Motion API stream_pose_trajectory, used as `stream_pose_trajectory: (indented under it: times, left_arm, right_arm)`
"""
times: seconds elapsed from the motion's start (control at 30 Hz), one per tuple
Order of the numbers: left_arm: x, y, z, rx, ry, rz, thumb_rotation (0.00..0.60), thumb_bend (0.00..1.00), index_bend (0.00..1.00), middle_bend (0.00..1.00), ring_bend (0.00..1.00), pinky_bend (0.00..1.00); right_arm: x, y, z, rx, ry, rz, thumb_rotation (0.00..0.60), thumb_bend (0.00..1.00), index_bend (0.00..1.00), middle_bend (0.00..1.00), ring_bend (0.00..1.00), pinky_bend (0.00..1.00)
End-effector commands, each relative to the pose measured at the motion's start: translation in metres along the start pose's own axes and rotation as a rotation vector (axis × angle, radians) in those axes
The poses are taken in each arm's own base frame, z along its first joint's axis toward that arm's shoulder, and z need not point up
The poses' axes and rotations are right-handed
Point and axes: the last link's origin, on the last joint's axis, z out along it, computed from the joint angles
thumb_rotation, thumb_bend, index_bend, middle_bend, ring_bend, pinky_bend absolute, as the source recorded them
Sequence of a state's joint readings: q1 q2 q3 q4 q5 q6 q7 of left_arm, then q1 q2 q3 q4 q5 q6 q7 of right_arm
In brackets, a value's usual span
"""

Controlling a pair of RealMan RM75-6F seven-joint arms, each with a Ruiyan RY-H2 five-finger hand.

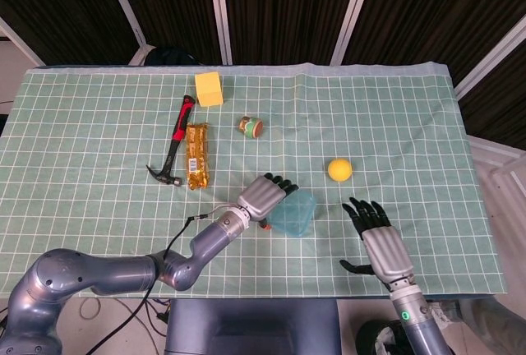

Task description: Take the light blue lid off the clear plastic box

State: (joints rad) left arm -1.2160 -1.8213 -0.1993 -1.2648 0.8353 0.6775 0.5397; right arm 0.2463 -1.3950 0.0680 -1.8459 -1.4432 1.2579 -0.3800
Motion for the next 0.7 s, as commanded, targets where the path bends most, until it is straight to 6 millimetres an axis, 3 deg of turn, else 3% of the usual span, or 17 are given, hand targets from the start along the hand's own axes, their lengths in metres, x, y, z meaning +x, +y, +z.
stream_pose_trajectory:
  times: [0.03, 0.2, 0.7]
  left_arm:
    - [-0.001, 0.002, 0.000, -0.006, 0.002, 0.008, 0.600, 0.19, 0.30, 0.34, 0.32, 0.46]
    - [-0.001, 0.004, 0.001, -0.017, 0.005, 0.012, 0.600, 0.19, 0.30, 0.34, 0.32, 0.46]
    - [-0.001, 0.006, 0.000, -0.031, -0.002, 0.007, 0.600, 0.19, 0.30, 0.34, 0.32, 0.46]
  right_arm:
    - [-0.010, -0.025, 0.012, 0.050, -0.007, 0.008, 0.600, 0.24, 0.00, 0.00, 0.00, 0.00]
    - [-0.020, -0.047, 0.020, 0.080, -0.012, 0.022, 0.600, 0.31, 0.00, 0.00, 0.00, 0.00]
    - [-0.057, -0.075, 0.040, 0.084, -0.055, -0.009, 0.600, 0.31, 0.00, 0.00, 0.00, 0.00]
